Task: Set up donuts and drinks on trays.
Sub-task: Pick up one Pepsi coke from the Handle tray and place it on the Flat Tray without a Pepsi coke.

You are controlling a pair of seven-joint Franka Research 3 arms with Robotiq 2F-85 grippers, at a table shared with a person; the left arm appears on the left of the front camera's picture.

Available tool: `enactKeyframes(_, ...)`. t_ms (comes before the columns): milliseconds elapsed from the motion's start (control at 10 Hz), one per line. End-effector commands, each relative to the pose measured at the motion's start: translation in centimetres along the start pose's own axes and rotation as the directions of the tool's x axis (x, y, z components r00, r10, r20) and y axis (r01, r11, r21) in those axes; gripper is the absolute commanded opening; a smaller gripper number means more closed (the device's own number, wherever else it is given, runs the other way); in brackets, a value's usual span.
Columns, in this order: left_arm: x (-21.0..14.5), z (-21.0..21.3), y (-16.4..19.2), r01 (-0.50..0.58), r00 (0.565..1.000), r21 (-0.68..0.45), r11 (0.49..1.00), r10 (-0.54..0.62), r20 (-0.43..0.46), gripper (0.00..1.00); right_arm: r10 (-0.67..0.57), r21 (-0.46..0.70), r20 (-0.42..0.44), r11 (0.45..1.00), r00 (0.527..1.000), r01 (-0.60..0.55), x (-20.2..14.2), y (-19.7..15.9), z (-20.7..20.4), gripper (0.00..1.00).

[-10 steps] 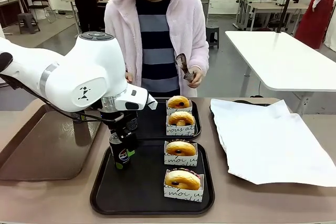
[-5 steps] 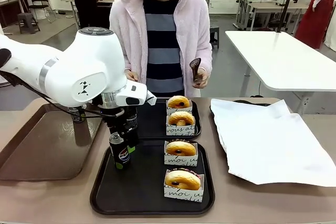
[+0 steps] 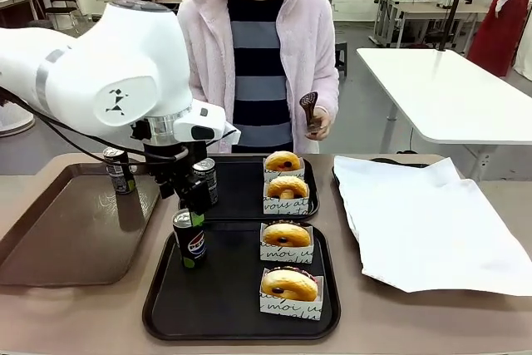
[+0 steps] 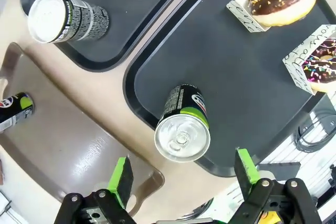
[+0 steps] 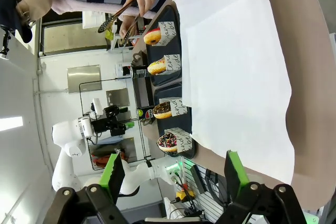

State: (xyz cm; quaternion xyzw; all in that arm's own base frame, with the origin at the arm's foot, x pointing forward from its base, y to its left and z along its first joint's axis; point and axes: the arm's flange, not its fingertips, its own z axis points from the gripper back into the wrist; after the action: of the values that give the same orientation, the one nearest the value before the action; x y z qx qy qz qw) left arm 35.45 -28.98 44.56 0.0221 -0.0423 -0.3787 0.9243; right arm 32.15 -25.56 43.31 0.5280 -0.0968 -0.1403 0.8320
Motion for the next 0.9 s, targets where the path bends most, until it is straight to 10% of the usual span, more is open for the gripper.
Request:
enactKeyframes(0,0.0,-0.2,0.0,-0.017,1.000,0.005,1.000,0.017,-0.017,1.00,0.010,0.018,0.006,1.000,1.000,-0.010,0.0,-0.1,-0.1,1.00)
enactKeyframes(300,-1.5,1.6,1.6,-0.063,0.998,0.046,0.997,0.064,-0.029,1.00,0.010,0.018,0.006,1.000,1.000,-0.010,0.0,-0.1,-0.1,1.00)
enactKeyframes(800,-13.2,7.0,15.3,-0.417,0.909,0.042,0.908,0.416,0.028,1.00,0.010,0.018,0.006,1.000,1.000,-0.010,0.0,-0.1,-0.1,1.00)
